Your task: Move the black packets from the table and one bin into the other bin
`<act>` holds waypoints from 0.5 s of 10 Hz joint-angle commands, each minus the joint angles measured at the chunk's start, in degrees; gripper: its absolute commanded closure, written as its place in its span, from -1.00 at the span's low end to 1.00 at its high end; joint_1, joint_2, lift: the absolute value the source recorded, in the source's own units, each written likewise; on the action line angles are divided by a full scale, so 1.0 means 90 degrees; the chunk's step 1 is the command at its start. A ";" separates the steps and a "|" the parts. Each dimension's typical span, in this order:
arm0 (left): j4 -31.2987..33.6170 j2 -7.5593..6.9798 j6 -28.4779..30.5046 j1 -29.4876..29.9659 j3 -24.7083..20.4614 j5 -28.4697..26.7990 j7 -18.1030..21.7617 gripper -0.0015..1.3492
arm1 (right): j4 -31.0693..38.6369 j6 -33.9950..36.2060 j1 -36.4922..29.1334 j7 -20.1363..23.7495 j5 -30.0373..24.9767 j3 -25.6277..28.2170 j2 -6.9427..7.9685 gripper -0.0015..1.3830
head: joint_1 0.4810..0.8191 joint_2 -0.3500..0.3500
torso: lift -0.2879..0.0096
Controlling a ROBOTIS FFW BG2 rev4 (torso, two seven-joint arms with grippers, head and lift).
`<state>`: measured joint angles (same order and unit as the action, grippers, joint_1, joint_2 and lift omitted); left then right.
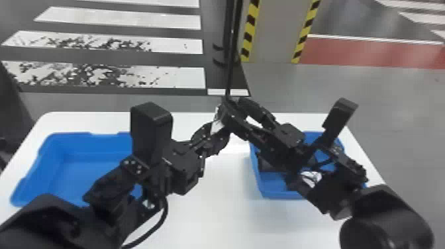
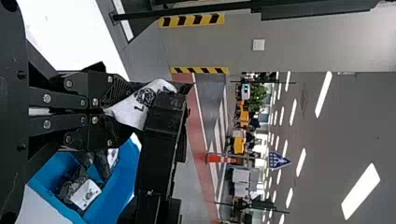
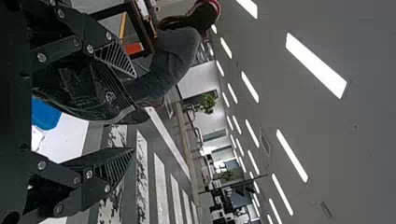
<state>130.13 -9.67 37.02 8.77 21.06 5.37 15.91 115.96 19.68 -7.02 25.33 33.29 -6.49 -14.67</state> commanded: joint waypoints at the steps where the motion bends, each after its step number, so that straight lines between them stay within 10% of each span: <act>1: 0.0002 0.0010 -0.0020 -0.0022 0.0034 0.0000 0.0000 0.80 | 0.0046 0.0235 0.0046 0.0038 0.0097 -0.0054 -0.0021 0.65 | 0.25 -0.31 | 0.20; 5: 0.0002 0.0010 -0.0004 -0.0022 0.0022 0.0000 0.0000 0.80 | 0.0077 0.0376 0.0061 0.0077 0.0249 -0.0130 -0.0060 0.73 | 0.27 -0.26 | 0.20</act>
<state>130.14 -9.58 36.99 8.45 21.27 5.35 15.92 116.66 23.05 -6.35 26.01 35.48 -7.64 -15.20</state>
